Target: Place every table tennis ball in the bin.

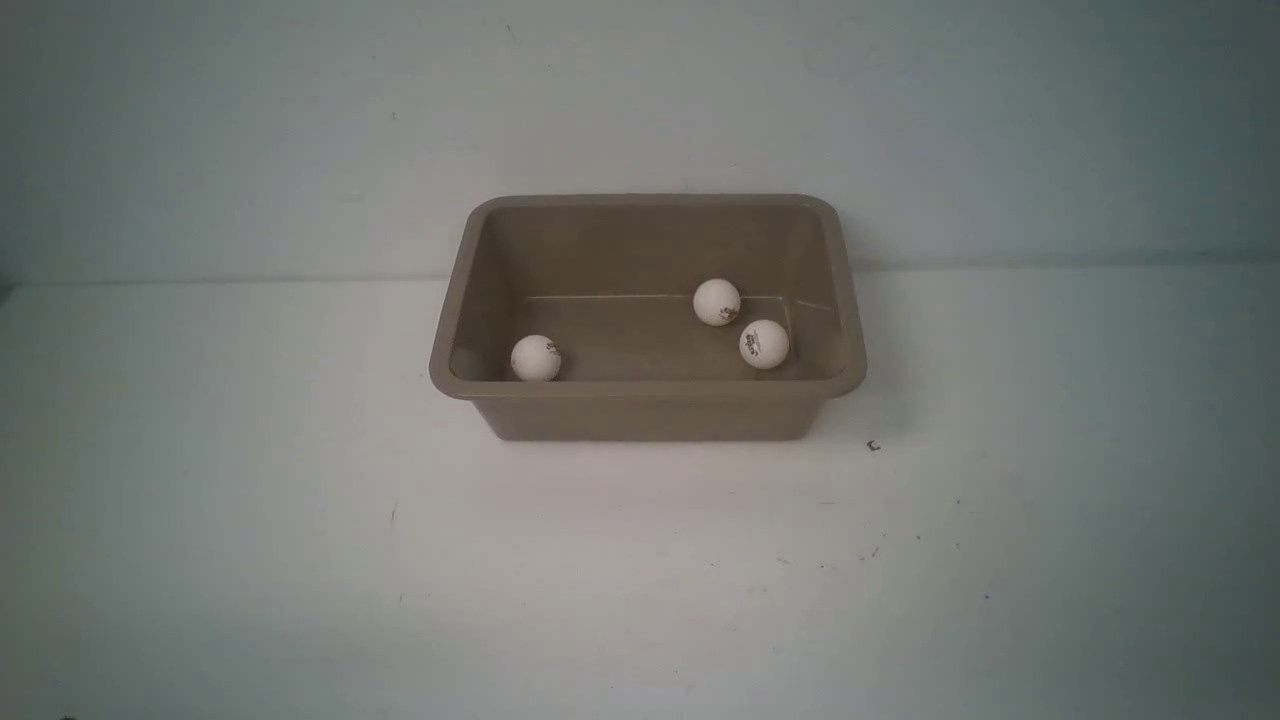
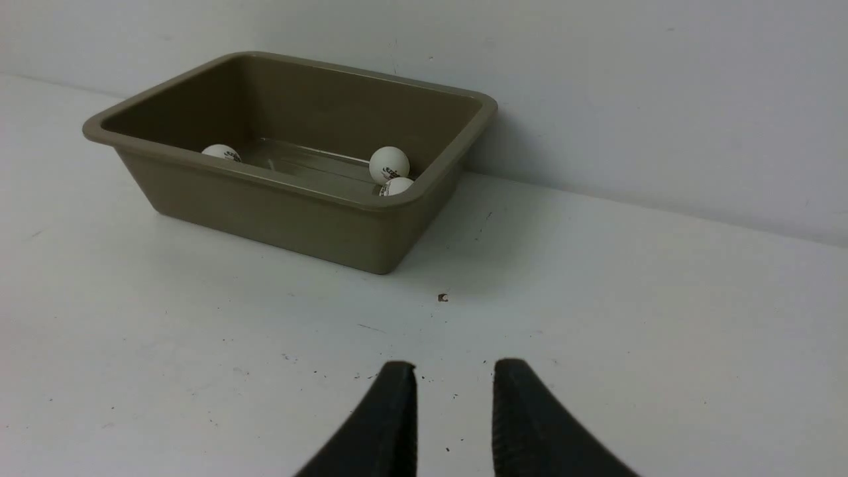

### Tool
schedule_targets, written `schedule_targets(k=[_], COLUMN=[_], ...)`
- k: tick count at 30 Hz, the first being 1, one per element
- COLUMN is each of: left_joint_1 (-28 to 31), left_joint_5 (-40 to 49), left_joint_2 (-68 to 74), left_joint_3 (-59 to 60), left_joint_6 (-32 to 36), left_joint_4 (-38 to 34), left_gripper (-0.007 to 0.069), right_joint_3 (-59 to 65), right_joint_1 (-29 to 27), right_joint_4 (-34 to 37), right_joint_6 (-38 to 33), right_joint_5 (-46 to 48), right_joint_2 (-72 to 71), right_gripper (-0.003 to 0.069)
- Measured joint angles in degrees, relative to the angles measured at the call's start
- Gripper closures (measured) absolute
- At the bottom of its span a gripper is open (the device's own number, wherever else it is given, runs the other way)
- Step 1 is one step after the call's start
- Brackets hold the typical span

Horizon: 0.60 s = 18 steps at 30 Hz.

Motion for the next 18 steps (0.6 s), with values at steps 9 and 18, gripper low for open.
schedule_targets(k=[9, 18], left_joint_1=[0.0, 0.0], left_joint_5=[-0.3, -0.4], left_joint_2=[0.0, 0.0], left_joint_3=[0.1, 0.1], left_joint_6=[0.0, 0.0], left_joint_4=[-0.1, -0.2], left_gripper=[0.0335, 0.0335], right_joint_3=[0.0, 7.3], right_joint_1=[0.0, -10.7], right_joint_4=[0.0, -0.1], right_joint_6=[0.0, 1.6], right_joint_5=[0.1, -12.3], right_joint_2=[0.0, 0.0], right_gripper=[0.05, 0.05])
